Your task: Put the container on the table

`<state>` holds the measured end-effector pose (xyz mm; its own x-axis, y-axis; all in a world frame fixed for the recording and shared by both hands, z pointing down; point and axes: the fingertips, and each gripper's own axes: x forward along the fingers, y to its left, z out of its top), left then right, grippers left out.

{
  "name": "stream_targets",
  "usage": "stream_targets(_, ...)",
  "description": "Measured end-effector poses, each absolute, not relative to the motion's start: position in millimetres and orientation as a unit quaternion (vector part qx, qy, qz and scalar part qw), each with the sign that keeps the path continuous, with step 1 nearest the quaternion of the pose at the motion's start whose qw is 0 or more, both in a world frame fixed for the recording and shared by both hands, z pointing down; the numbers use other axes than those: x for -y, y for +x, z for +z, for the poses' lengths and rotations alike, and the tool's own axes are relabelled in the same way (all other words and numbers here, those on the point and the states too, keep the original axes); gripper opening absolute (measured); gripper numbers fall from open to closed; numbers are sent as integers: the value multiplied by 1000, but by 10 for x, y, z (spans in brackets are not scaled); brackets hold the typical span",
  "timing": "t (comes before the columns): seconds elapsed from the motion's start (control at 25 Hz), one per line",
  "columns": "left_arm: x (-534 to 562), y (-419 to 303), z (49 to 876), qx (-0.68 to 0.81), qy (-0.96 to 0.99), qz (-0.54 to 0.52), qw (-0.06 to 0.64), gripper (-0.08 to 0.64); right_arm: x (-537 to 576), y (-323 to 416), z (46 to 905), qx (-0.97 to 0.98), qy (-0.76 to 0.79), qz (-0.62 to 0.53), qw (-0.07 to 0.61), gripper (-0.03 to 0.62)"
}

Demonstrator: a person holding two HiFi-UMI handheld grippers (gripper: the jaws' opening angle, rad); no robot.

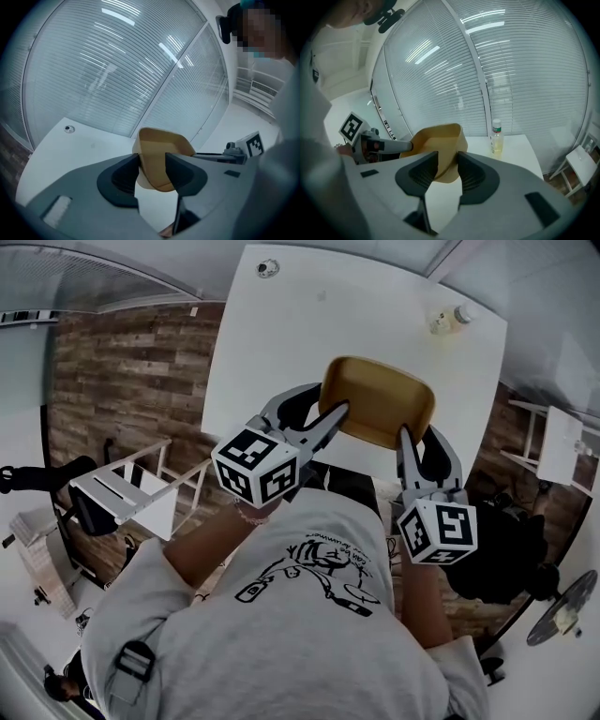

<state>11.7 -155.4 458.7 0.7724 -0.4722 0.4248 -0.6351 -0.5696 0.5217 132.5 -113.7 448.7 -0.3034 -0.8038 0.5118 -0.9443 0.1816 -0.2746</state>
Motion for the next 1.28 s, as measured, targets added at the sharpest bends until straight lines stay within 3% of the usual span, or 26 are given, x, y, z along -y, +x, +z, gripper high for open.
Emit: stream_targets(1.28,1666,195,6193,326,859,193,344,172,1357,1426,6209,726,563,357,167,121)
